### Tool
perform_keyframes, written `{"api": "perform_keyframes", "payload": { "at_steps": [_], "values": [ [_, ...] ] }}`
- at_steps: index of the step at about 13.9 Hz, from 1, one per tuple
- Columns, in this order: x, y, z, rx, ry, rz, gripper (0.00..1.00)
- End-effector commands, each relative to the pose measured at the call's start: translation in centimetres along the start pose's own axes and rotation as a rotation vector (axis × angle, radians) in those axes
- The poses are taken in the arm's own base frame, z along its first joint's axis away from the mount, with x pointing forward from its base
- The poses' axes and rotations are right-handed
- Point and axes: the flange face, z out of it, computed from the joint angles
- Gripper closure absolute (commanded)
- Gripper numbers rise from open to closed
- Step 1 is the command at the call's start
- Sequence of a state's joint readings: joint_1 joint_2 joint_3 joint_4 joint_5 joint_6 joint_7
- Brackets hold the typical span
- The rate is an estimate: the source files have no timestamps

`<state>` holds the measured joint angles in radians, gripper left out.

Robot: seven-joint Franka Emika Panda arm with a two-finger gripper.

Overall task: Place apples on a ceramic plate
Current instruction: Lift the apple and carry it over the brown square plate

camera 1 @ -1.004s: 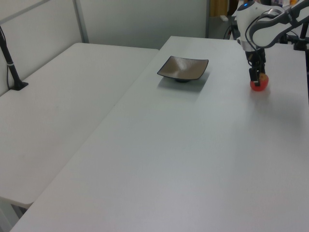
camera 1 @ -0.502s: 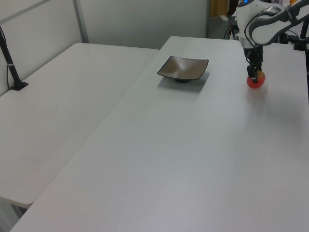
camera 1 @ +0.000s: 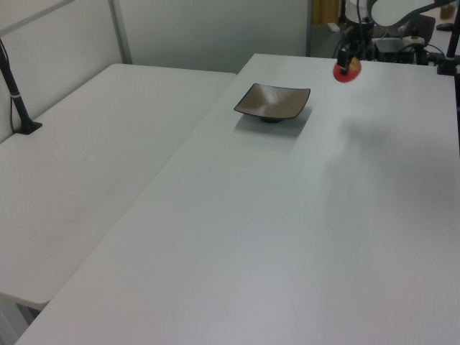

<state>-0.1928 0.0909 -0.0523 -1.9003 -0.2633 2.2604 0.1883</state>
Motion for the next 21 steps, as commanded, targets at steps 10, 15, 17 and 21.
{"api": "perform_keyframes", "payload": {
  "at_steps": [10, 15, 17, 21],
  "values": [
    [7.8, -6.0, 8.4, 0.089, 0.263, 0.136, 0.37],
    [8.1, -7.3, 8.9, 0.094, 0.262, 0.128, 0.0],
    [8.1, -7.3, 8.9, 0.094, 0.261, 0.129, 0.0],
    [8.3, -6.8, 7.9, 0.091, 0.265, 0.135, 0.0]
  ]
}}
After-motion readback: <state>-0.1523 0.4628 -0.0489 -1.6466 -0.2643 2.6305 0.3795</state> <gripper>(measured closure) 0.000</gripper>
